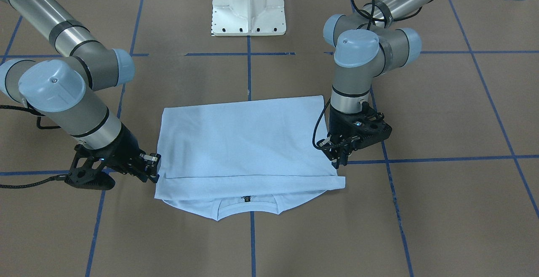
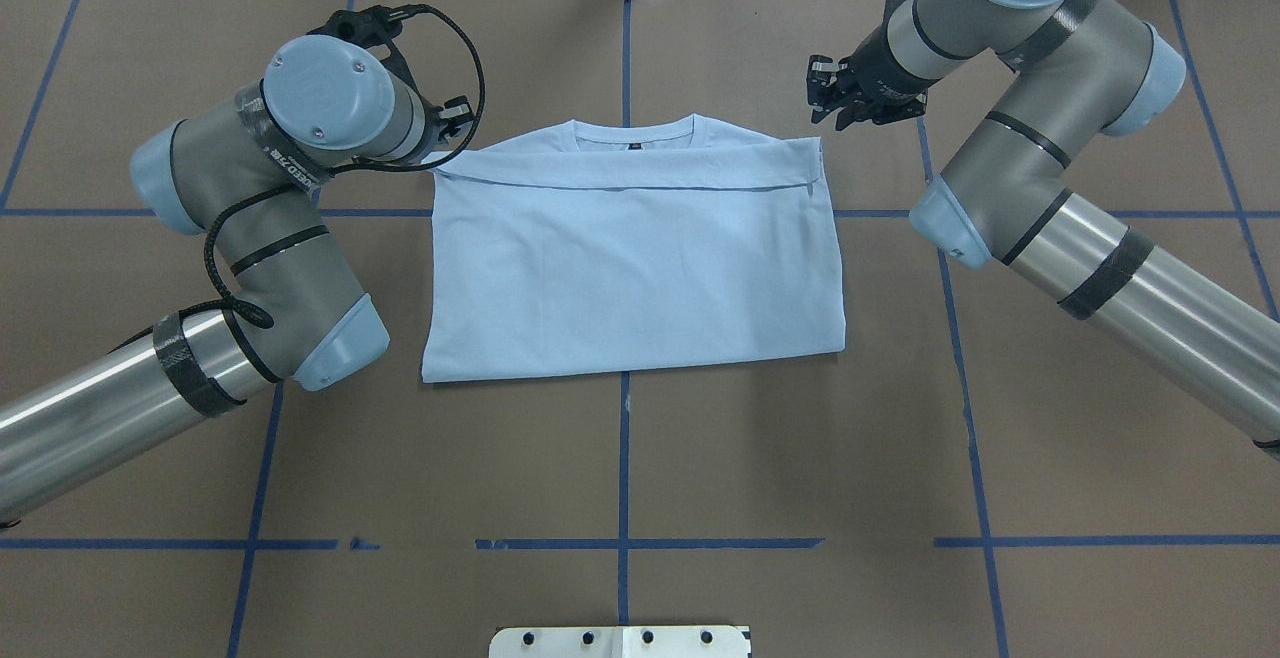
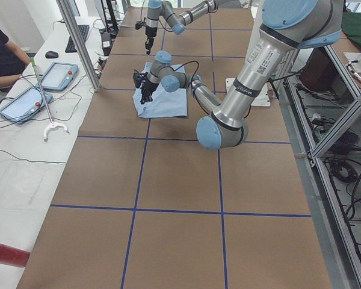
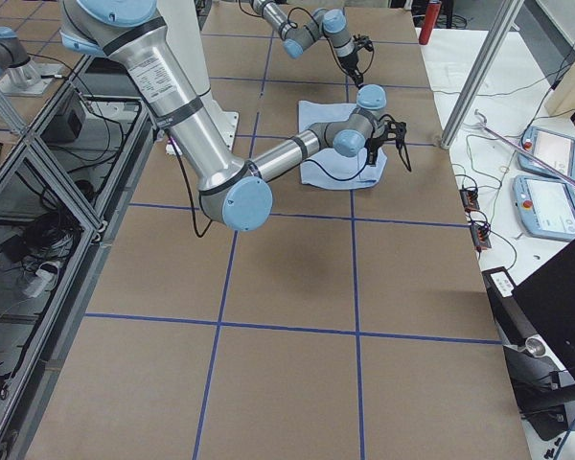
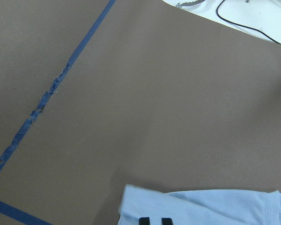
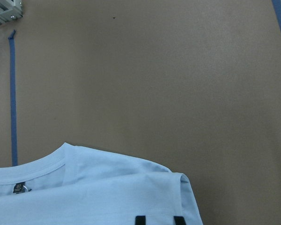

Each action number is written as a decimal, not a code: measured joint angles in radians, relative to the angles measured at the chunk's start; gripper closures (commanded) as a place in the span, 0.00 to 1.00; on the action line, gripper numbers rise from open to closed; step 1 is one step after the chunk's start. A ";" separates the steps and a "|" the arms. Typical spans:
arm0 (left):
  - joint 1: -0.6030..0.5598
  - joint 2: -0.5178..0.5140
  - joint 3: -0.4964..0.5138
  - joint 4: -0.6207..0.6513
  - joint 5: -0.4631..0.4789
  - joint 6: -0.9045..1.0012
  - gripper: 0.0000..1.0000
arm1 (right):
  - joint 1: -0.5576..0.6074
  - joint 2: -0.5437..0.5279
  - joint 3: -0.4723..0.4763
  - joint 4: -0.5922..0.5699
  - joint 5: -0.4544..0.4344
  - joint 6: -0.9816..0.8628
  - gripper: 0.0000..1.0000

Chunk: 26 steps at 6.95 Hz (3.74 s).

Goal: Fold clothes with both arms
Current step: 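Lower the right gripper to the side edge of the folded shirt, then grasp the shirt edge with the right gripper and drag it nearer the robot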

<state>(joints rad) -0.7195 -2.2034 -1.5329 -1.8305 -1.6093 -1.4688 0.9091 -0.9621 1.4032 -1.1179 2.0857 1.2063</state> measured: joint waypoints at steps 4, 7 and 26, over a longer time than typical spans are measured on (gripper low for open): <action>-0.001 -0.006 -0.007 0.005 -0.005 -0.001 0.00 | -0.075 -0.113 0.151 0.007 -0.019 0.038 0.01; -0.001 -0.003 -0.015 0.006 -0.006 -0.006 0.00 | -0.253 -0.301 0.325 0.000 -0.154 0.044 0.14; 0.072 0.006 -0.113 0.012 -0.055 -0.018 0.00 | -0.779 -0.824 0.833 0.012 -0.113 0.206 0.00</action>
<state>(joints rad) -0.6476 -2.1971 -1.6457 -1.8189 -1.6643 -1.4873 0.1299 -1.7861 2.2364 -1.1058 1.9730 1.4125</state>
